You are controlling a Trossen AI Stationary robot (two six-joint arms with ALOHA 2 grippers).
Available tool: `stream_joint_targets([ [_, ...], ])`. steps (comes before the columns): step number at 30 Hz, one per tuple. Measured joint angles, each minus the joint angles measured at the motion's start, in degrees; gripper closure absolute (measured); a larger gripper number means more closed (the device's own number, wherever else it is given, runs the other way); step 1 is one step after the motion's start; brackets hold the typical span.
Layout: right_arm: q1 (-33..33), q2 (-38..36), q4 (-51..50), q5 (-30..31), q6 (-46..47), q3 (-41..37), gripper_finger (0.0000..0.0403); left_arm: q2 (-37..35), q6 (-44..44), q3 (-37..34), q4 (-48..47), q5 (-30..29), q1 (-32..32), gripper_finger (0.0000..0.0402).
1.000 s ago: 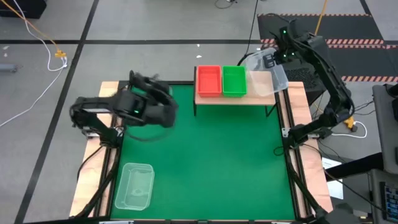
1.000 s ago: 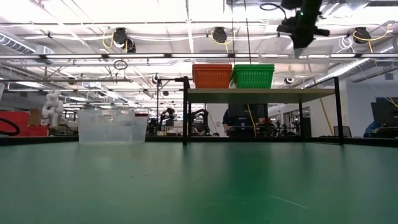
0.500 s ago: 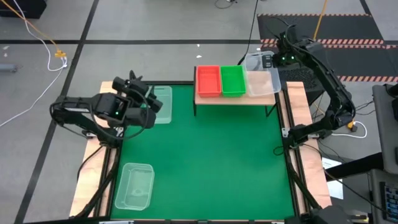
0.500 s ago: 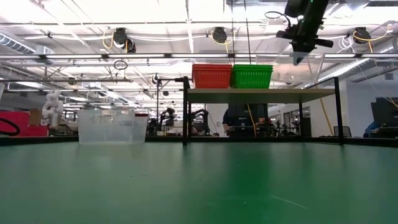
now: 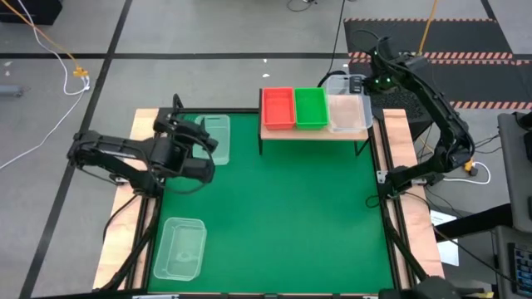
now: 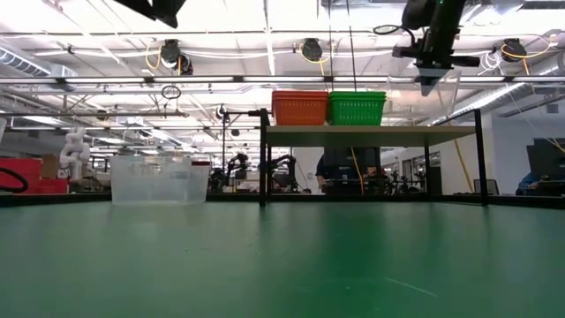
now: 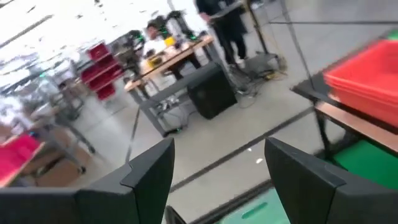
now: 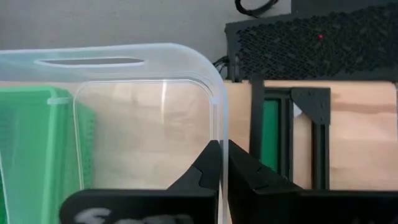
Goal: Stack baskets on shelf by color
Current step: Put the middle right transparent bin on the shelf
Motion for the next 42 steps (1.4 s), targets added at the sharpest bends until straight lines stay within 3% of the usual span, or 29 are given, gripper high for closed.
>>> stream_joint_targets([
  [6, 1.6, 0.0, -0.8, 2.6, 2.1, -2.1, 0.0403, -3.4, -1.8, -0.9, -0.2, 1.0, 1.3, 0.0151],
  [15, 1.9, 0.0, 0.5, 2.7, -0.2, -3.5, 0.0401, -4.8, -1.6, -1.4, 0.4, -1.8, 1.4, 0.0151],
  [20, 2.2, 0.0, 3.1, 6.1, -2.8, -4.5, 0.0390, -5.3, -3.1, -1.4, 0.9, -2.4, 1.5, 0.0151],
  [35, 2.2, -1.9, 8.6, 8.5, -4.7, -5.0, 0.0277, -5.5, -2.6, -1.3, 1.0, -0.9, 2.7, 0.0151],
  [40, 2.2, -6.5, 16.1, 8.1, -9.6, -5.0, 0.0267, -5.5, -2.8, -1.3, 1.0, -0.6, 2.7, 0.0151],
  [42, 2.8, -9.0, 20.0, 5.1, -13.1, -5.0, 0.0267, -5.5, -2.5, -1.3, 1.8, 0.4, 2.9, 0.0151],
])
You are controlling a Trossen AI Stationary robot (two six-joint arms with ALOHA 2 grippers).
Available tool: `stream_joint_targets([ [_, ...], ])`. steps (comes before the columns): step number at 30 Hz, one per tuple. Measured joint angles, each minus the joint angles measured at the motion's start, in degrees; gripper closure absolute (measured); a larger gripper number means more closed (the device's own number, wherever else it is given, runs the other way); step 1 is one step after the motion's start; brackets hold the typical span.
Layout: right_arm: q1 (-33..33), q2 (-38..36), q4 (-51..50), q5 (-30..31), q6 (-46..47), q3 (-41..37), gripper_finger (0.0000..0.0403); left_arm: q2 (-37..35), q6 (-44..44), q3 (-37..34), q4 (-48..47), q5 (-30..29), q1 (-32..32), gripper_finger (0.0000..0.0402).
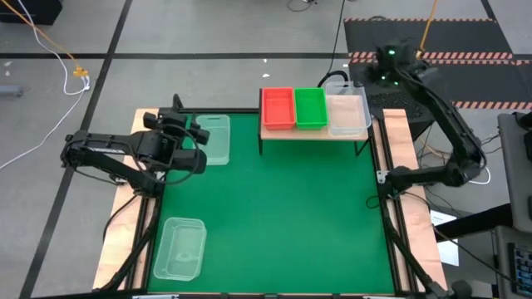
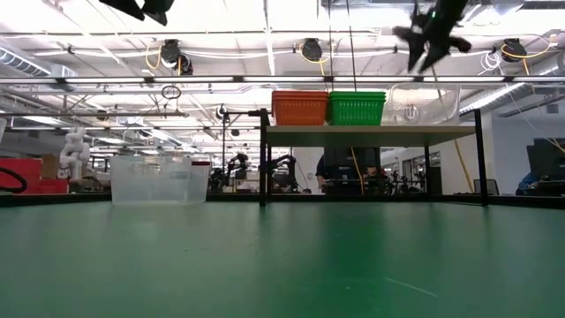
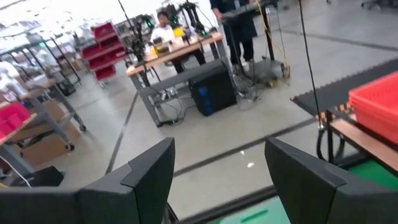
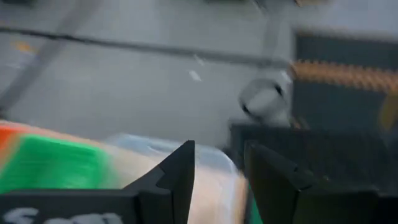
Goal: Stack baskets on shelf by color
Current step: Put the middle right transparent bin on the shelf, then stack the top transparent bin on the top of the transparent bin
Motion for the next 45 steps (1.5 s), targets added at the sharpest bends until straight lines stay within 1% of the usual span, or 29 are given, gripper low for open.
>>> stream_joint_targets([
  [2, 1.6, -2.4, 3.4, -2.4, -4.6, 0.0, 0.0269, 0.0, 2.7, 0.0, 1.9, 2.1, 0.4, 0.0151],
  [4, 4.5, -4.4, 5.3, -2.5, -9.2, 0.0, 0.0270, 0.0, 6.5, 0.0, 4.3, 4.3, 1.2, 0.0151],
  [7, 11.7, -6.1, 6.2, -2.6, -12.1, 0.1, 0.0270, 0.0, 16.2, -1.9, 12.0, 7.5, 2.6, 0.0151],
  [10, 20.4, -7.3, 6.0, -2.6, -12.9, -1.4, 0.0270, 0.1, 28.9, -4.4, 23.1, 15.3, 4.7, 0.0151],
  [13, 30.8, -9.0, 7.6, -2.3, -12.9, -5.6, 0.0270, 0.0, 41.2, -7.6, 35.0, 25.2, 6.9, 0.0151],
  [14, 34.3, -9.6, 8.6, -0.8, -12.8, -7.6, 0.0270, 0.0, 44.5, -8.9, 38.1, 28.9, 7.6, 0.0151],
  [17, 43.3, -11.6, 10.1, 8.6, -11.6, -14.9, 0.0271, 0.0, 49.8, -12.5, 43.5, 38.8, 9.7, 0.0151],
  [19, 48.5, -13.0, 11.9, 13.7, -10.6, -19.9, 0.0271, 0.0, 50.4, -15.0, 43.0, 43.5, 11.3, 0.0151],
  [22, 55.7, -15.3, 17.1, 18.5, -9.5, -27.3, 0.0271, 0.0, 50.7, -20.3, 41.8, 48.9, 13.4, 0.0151],
  [25, 61.4, -17.0, 21.5, 26.5, -10.7, -32.0, 0.0271, 0.0, 51.2, -26.3, 41.9, 50.6, 15.4, 0.0151],
  [28, 65.2, -18.4, 24.1, 32.8, -14.0, -32.9, 0.0271, 0.0, 51.0, -31.4, 42.7, 51.4, 17.6, 0.0151],
  [31, 67.6, -19.5, 28.8, 33.5, -17.2, -32.9, 0.0271, -0.2, 49.7, -34.2, 44.4, 54.1, 19.1, 0.0151],
  [34, 69.3, -20.4, 34.4, 33.4, -20.8, -32.9, 0.0271, -0.2, 48.0, -35.2, 45.2, 55.5, 19.4, 0.0151],
  [37, 70.3, -21.0, 38.8, 33.4, -24.0, -32.9, 0.0271, 0.0, 47.3, -35.3, 46.4, 59.7, 19.1, 0.0155],
  [40, 71.0, -20.9, 40.5, 33.2, -25.6, -32.9, 0.0271, 0.3, 43.8, -34.1, 45.4, 60.3, 18.7, 0.0172],
  [43, 71.5, -20.8, 40.6, 33.3, -25.8, -32.9, 0.0271, 0.0, 36.6, -32.1, 48.1, 60.1, 18.5, 0.0195],
  [45, 71.8, -20.6, 40.8, 33.2, -25.8, -32.9, 0.0271, 0.2, 34.6, -31.6, 52.1, 64.6, 18.2, 0.0212],
])
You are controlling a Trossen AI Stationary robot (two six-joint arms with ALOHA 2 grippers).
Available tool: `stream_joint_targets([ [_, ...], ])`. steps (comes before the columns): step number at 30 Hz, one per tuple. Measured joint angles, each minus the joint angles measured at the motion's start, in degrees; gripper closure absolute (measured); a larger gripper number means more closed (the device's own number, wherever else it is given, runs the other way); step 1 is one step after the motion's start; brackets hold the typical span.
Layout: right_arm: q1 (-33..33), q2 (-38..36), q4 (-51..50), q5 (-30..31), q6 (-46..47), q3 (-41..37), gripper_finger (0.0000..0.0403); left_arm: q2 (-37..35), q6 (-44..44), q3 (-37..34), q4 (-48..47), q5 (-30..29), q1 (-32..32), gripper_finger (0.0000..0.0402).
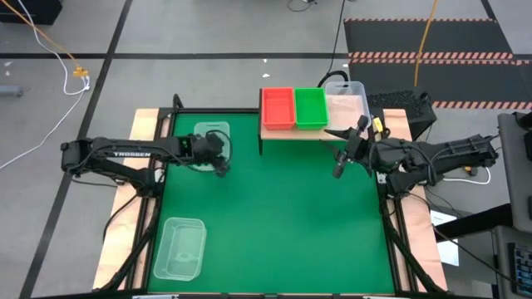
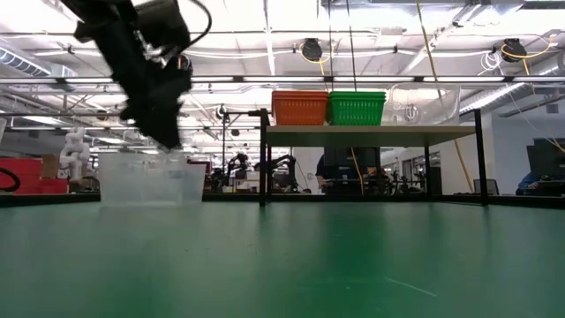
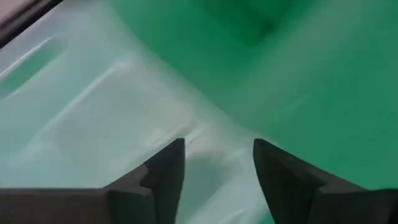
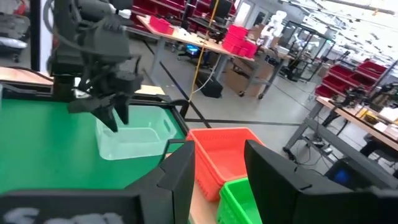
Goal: Stack baskets on shelf by color
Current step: Stack the top transparent bin on the top of the transparent bin
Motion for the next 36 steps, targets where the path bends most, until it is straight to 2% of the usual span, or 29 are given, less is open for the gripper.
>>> stream_joint_targets([
  [3, 0.2, 0.2, 1.3, -1.6, 0.0, 0.0, 0.0271, -0.2, 2.6, 0.7, 13.5, 9.0, -2.4, 0.0238],
  [5, 0.2, 0.2, 2.2, -3.3, 0.0, 0.0, 0.0271, -0.2, 4.5, 1.1, 15.5, 10.2, -4.7, 0.0256],
  [9, 0.9, 0.2, 1.7, -5.8, 1.2, 0.0, 0.0271, -1.6, 4.6, 4.8, 5.9, 4.8, -8.2, 0.0283],
  [13, 1.8, 0.2, 0.3, -5.8, 2.2, 0.0, 0.0271, -1.5, 4.2, 6.2, -7.1, 0.0, -12.2, 0.0289],
  [17, 2.7, 0.2, -1.9, -5.8, 4.7, 0.0, 0.0271, -1.7, 6.7, 4.3, -12.2, -7.5, -17.5, 0.0280],
  [20, 3.7, 0.2, -4.4, -5.9, 6.9, 0.0, 0.0271, -1.6, 6.4, 2.9, -12.6, -9.7, -19.4, 0.0267],
  [26, 5.6, 0.6, -6.0, -6.0, 11.1, 0.0, 0.0271, -1.7, 6.3, 1.2, -12.8, -13.4, -18.3, 0.0240],
  [32, 7.0, 0.9, -2.6, -10.6, 12.6, 0.0, 0.0271, -1.7, 5.4, -1.9, -12.8, -12.6, -14.8, 0.0236],
  [36, 7.5, 1.0, -1.0, -11.7, 12.6, 0.0, 0.0271, -1.6, 3.5, -3.6, -13.1, -9.2, -10.8, 0.0236],
])
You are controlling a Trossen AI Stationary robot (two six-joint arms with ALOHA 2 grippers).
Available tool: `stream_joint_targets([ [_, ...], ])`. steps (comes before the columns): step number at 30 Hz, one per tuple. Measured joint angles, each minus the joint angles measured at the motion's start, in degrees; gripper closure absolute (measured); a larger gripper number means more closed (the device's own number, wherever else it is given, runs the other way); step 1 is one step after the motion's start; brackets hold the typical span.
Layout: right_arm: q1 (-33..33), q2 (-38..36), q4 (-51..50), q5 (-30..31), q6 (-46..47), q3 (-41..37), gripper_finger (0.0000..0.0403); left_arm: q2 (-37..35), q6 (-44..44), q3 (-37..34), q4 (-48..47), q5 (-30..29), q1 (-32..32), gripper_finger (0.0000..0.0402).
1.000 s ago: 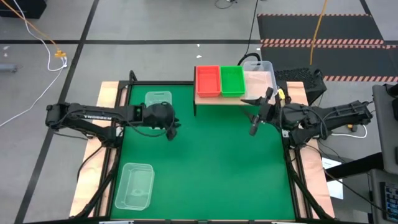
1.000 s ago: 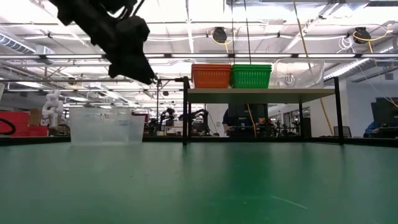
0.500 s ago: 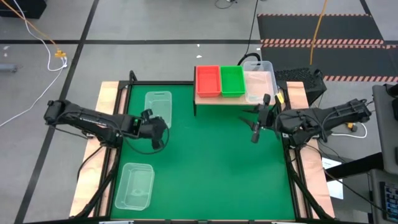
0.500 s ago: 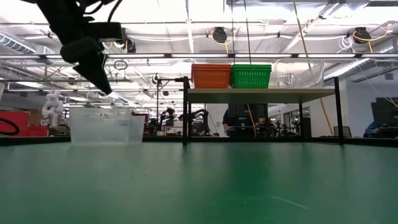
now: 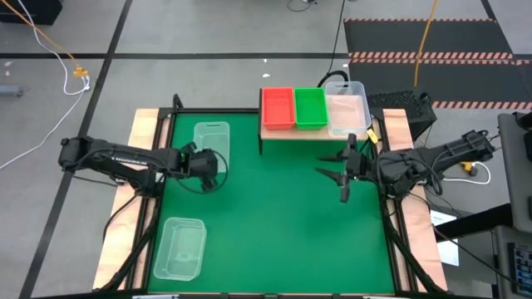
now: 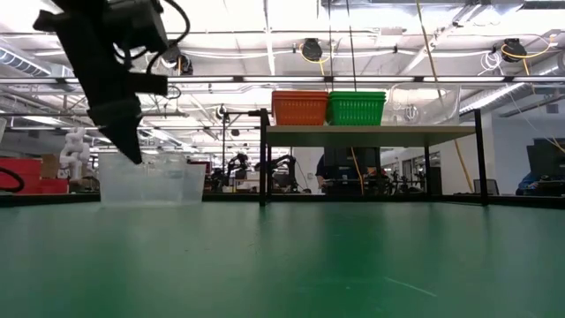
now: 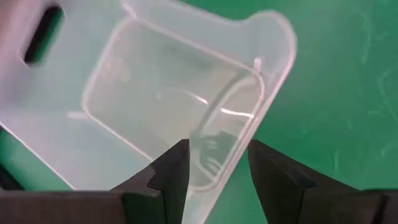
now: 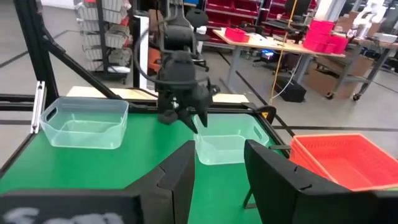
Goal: Stack baskets on shelf by color
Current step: Stack the top transparent bin on the top of the transparent bin
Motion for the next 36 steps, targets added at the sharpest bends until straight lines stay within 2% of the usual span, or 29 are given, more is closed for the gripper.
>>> stream_joint_targets([
  [4, 0.0, 0.0, 0.2, -0.1, 0.0, 0.0, 0.0271, 0.0, -4.8, -0.6, 0.2, 7.5, 4.3, 0.0236],
  [7, 0.0, 0.0, 0.3, -0.1, 0.0, 0.0, 0.0271, 0.0, -10.9, -0.2, 4.8, 14.4, 6.7, 0.0241],
  [11, 0.0, 0.0, 1.8, -0.1, -0.2, 0.0, 0.0271, 0.0, -6.9, 0.0, 25.8, 24.4, 7.2, 0.0265],
  [14, 0.0, 0.0, 2.8, -0.1, -0.3, 0.0, 0.0271, 0.0, -2.3, 0.2, 42.7, 26.4, 6.5, 0.0285],
  [16, 0.0, 0.0, 2.7, -0.1, -0.3, 0.0, 0.0271, -0.5, 0.0, 1.3, 46.0, 26.3, 6.1, 0.0296],
  [19, 0.0, 0.0, 1.2, -0.2, 0.3, 0.0, 0.0271, -3.6, 5.1, 4.3, 37.6, 25.2, 4.7, 0.0308],
  [23, 0.0, 0.0, -2.0, -0.3, 2.3, 0.0, 0.0271, -6.8, 10.6, 5.8, 19.0, 17.3, 1.5, 0.0311],
  [27, 0.0, 0.0, -3.6, -0.3, 4.8, 0.0, 0.0271, -7.5, 13.5, 5.1, 8.1, 13.2, -3.7, 0.0311],
  [31, 0.0, 0.0, -3.7, -2.4, 6.0, 0.0, 0.0271, -6.1, 14.8, 4.7, 7.1, 11.8, -7.1, 0.0295],
  [36, 1.0, 2.2, -2.9, -3.2, 6.1, -0.4, 0.0271, -4.1, 12.5, 4.7, 4.4, 9.3, -7.1, 0.0249],
])
